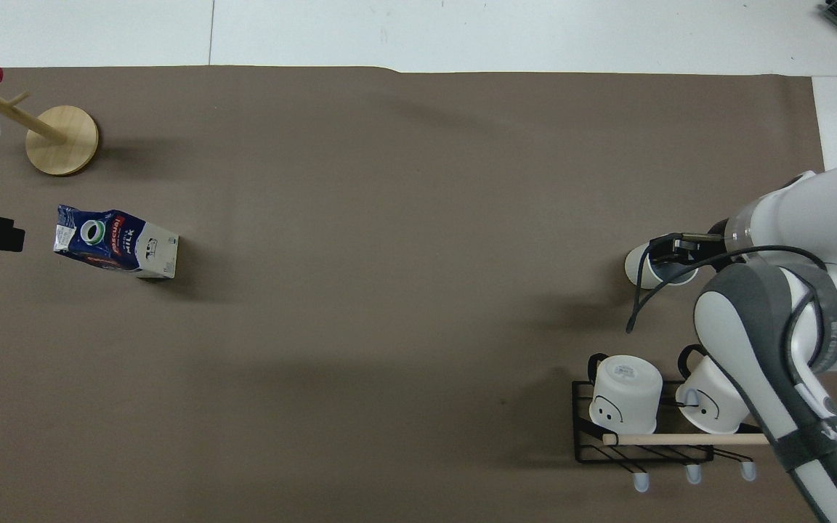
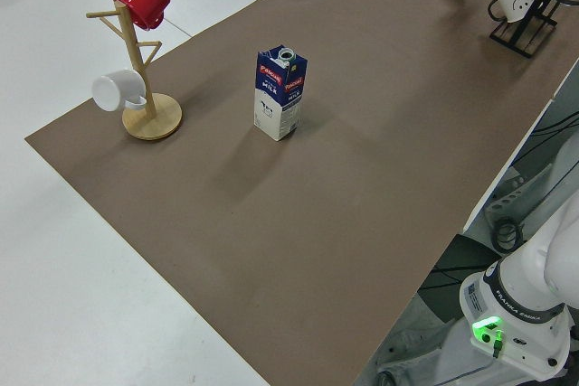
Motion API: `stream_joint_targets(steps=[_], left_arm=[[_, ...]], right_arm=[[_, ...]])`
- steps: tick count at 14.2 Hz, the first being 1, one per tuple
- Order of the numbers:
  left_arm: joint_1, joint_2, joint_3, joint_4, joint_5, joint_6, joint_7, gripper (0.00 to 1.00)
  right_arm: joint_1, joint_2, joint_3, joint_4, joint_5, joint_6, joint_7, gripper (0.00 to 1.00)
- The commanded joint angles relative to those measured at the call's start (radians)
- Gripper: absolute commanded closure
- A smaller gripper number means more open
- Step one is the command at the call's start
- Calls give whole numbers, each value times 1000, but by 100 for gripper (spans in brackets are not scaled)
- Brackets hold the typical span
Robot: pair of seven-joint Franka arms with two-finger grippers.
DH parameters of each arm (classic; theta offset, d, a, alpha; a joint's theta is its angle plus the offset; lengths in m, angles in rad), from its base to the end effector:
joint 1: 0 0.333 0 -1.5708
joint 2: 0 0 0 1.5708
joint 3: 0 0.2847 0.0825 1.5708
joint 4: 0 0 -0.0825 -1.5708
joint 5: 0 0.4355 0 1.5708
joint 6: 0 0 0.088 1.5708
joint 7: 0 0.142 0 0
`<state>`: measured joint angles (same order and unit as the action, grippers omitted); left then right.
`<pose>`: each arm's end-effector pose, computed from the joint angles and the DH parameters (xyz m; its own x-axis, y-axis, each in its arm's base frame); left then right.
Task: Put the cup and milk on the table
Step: 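Reach the right gripper to the standing white mug and grasp it, then lift the white mug with the right gripper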
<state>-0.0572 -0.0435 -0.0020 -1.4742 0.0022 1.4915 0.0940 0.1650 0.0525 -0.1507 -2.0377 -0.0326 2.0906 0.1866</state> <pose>0.5852 -0.0344 0.6271 0.9865 -0.1523 0.0603 -0.1521 -0.9883 -0.0080 0.6044 0.0061 0.3269 0.9879 -0.1551 0.0073 -0.1553 -0.9872 0.0354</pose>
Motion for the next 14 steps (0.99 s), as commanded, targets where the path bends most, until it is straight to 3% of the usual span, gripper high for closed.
stream_joint_targets(steps=[1,14], left_arm=[[0,-32,-1,-37,5,3,7,0],[0,-32,-1,-37,5,3,7,0]], right_arm=[[27,23,5,-22,-1,61,28,0],[28,110,5,-75,-1,186,39,0]])
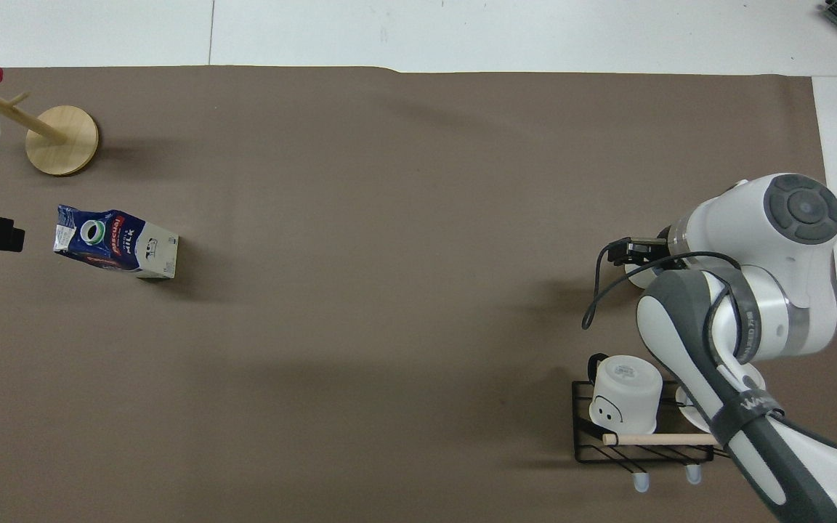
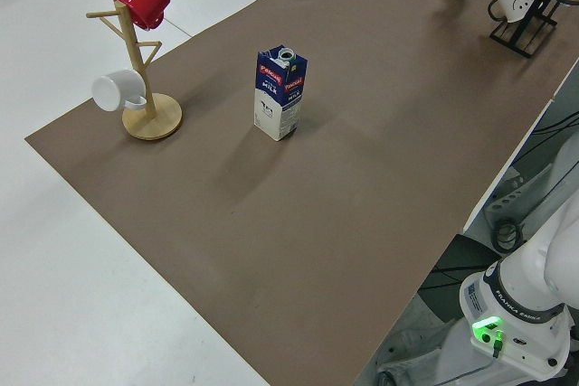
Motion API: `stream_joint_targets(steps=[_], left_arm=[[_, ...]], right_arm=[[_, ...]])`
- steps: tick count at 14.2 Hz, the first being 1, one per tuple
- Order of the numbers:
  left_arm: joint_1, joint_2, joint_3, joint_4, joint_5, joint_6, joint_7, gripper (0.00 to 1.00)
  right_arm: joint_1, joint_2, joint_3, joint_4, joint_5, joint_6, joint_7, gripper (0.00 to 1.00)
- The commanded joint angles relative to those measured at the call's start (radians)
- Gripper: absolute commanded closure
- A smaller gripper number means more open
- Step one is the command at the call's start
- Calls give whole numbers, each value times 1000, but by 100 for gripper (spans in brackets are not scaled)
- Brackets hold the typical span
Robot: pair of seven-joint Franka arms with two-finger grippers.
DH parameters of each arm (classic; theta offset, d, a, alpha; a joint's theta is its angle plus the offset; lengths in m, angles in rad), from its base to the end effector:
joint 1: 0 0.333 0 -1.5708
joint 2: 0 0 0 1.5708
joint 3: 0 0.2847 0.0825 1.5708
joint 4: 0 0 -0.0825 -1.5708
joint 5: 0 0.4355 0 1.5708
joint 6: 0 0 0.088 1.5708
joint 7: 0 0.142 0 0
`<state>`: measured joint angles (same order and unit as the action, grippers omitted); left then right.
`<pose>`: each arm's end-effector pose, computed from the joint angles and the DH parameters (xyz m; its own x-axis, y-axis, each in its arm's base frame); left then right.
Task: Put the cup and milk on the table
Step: 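Lift the white mug with the right gripper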
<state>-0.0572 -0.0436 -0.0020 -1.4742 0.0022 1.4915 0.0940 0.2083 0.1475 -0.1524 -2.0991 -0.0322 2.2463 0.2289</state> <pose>0.5852 -0.0344 0.6272 0.9865 -0.1523 0.0604 -0.1521 -0.9883 -0.0080 0.6021 0.0311 0.2535 0.9886 -0.1504 0.0114 -0.1508 -0.9875 0.0460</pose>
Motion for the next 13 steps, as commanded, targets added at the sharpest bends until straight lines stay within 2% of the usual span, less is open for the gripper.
stream_joint_targets(steps=[1,3,6,11,13], left_arm=[[0,-32,0,-37,5,3,7,0],[0,-32,-1,-37,5,3,7,0],[0,-32,-1,-38,5,3,7,0],[0,-35,-1,-38,5,3,7,0],[0,-35,-1,-38,5,3,7,0]], right_arm=[[-15,17,7,-13,-2,30,-3,0],[-17,18,7,-13,0,32,-3,0],[-20,18,7,-13,0,30,1,44],[-24,20,7,-10,8,27,6,100],[-24,26,7,-1,41,23,6,100]])
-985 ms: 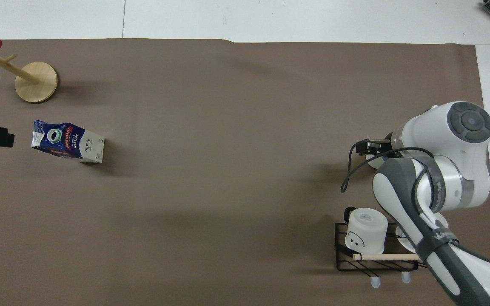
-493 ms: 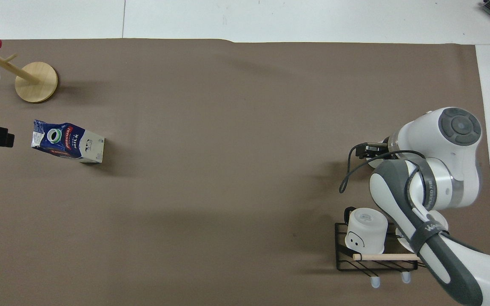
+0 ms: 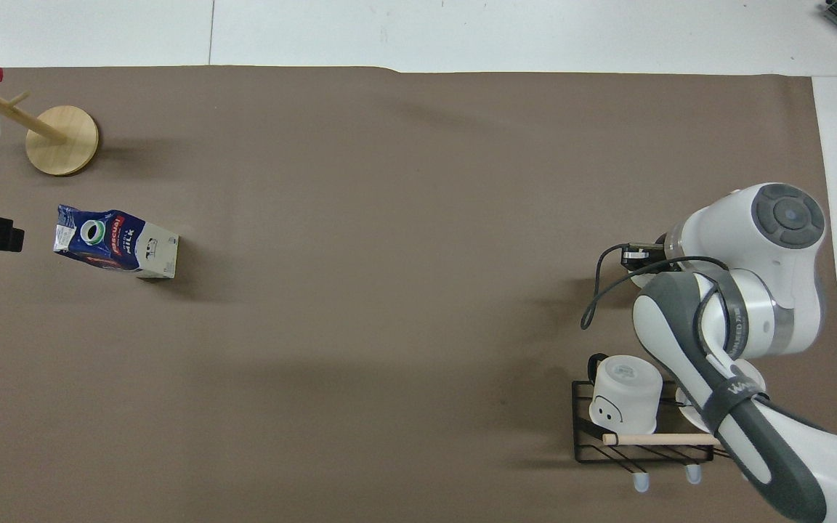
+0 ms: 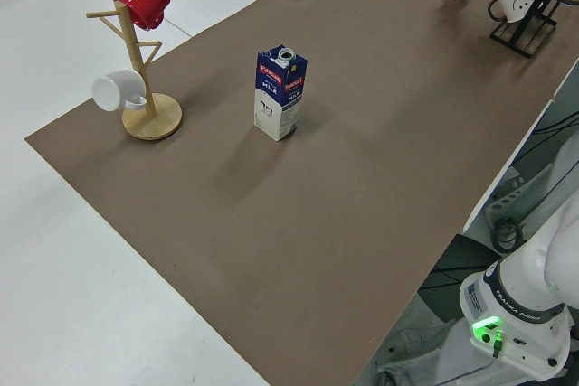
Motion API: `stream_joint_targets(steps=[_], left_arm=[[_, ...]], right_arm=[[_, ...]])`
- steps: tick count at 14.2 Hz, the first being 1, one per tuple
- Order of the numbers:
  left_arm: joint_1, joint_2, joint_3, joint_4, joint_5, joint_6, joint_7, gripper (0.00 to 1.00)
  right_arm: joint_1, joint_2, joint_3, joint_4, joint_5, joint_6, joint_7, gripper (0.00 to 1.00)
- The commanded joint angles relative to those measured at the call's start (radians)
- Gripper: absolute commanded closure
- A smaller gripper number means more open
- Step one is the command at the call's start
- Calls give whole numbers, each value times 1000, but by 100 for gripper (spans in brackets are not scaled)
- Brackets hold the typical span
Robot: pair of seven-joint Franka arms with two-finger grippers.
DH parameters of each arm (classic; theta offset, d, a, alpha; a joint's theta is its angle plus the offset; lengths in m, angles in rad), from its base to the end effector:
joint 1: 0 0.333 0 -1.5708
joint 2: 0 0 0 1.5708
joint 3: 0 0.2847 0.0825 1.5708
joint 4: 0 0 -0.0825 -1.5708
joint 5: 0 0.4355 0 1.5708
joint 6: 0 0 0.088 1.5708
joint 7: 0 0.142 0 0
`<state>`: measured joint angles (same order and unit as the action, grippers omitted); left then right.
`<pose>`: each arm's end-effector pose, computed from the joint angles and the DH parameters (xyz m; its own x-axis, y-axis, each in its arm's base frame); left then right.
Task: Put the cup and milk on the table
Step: 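Lift the white mug with the right gripper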
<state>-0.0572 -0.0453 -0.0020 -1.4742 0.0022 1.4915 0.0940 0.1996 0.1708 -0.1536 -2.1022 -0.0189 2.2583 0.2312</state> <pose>0.5847 -0.0343 0.6282 0.9864 -0.1523 0.0621 -0.1521 -0.9883 -0.0081 0.6010 0.0255 0.2392 0.9854 -0.1703 -0.0035 -0.1700 -0.9845 0.0424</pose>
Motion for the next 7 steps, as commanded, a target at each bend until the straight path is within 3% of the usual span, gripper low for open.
stream_joint_targets(steps=[1,4,7], left_arm=[[0,-33,-1,-38,5,3,7,0],[0,-33,-1,-38,5,3,7,0],[0,-34,-1,-38,5,3,7,0]], right_arm=[[-17,3,8,7,31,7,5,100],[-8,-5,8,54,34,-35,16,100],[26,-14,14,152,28,-196,-9,100]])
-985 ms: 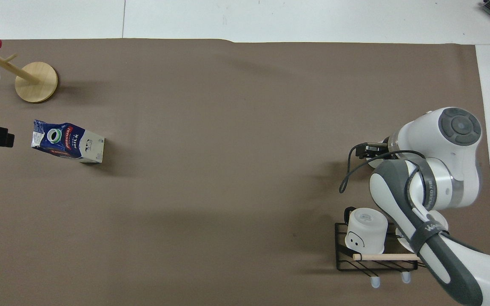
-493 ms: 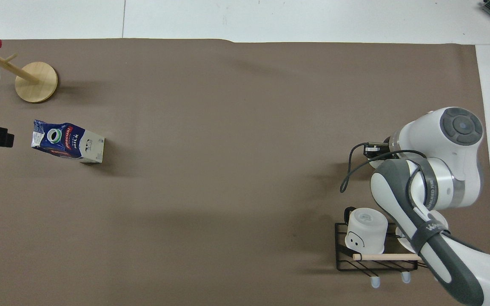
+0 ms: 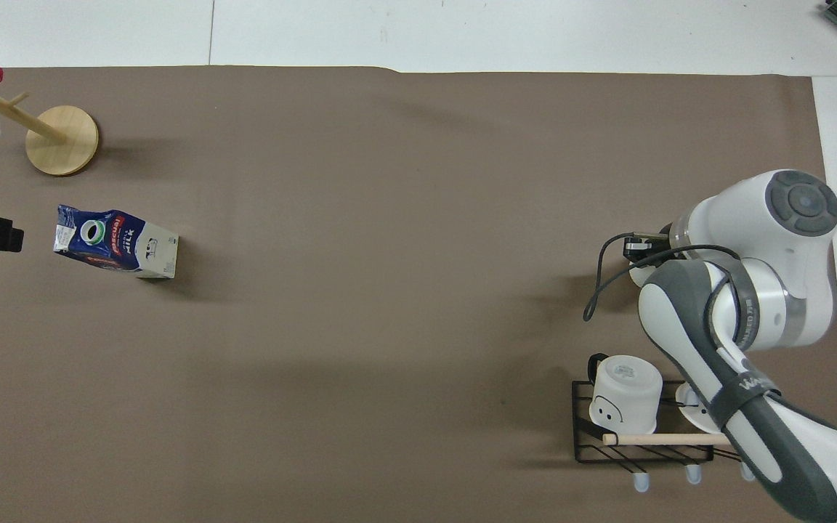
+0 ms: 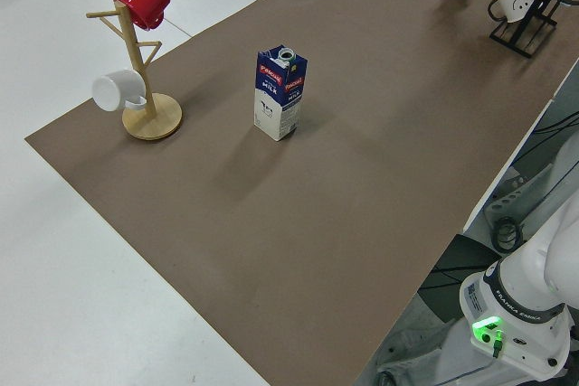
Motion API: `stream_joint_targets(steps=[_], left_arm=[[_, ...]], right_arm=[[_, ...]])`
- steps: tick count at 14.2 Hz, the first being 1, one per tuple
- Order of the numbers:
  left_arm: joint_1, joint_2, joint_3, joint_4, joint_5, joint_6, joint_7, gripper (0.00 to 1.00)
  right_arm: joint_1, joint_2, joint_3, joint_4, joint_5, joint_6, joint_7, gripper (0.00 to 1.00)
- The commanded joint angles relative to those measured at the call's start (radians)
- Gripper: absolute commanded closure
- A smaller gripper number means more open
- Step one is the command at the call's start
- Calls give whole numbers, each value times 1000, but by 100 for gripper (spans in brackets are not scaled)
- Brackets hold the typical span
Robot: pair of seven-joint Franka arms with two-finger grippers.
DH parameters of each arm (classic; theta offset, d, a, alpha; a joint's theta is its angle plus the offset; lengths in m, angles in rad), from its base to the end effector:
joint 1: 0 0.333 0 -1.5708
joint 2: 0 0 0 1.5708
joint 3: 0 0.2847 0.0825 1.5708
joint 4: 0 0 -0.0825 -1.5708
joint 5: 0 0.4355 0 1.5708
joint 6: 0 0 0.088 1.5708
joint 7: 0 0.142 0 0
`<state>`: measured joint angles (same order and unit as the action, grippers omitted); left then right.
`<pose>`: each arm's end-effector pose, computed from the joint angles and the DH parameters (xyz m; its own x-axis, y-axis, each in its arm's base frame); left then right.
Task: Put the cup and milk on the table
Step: 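Lift the white mug with the right gripper, then carry the white mug toward the table centre with the right gripper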
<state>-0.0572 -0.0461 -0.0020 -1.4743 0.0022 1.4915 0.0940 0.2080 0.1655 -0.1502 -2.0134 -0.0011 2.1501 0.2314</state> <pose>0.5844 -0.0343 0.6286 0.9863 -0.1523 0.0628 -0.1521 -0.9883 -0.0082 0.6158 0.0354 0.2758 0.9851 -0.1707 -0.0204 -0.1701 -0.9849 0.0311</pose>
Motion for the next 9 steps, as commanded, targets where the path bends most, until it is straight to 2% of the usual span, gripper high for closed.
stream_joint_targets(steps=[1,5,9], left_arm=[[0,-34,-1,-38,5,3,7,0],[0,-32,-1,-40,5,3,9,0],[0,-32,-1,-38,5,3,9,0]], right_arm=[[37,-14,12,86,9,-120,-20,100],[122,-26,14,175,1,-251,-18,100],[201,-26,20,186,22,-243,-8,100]])
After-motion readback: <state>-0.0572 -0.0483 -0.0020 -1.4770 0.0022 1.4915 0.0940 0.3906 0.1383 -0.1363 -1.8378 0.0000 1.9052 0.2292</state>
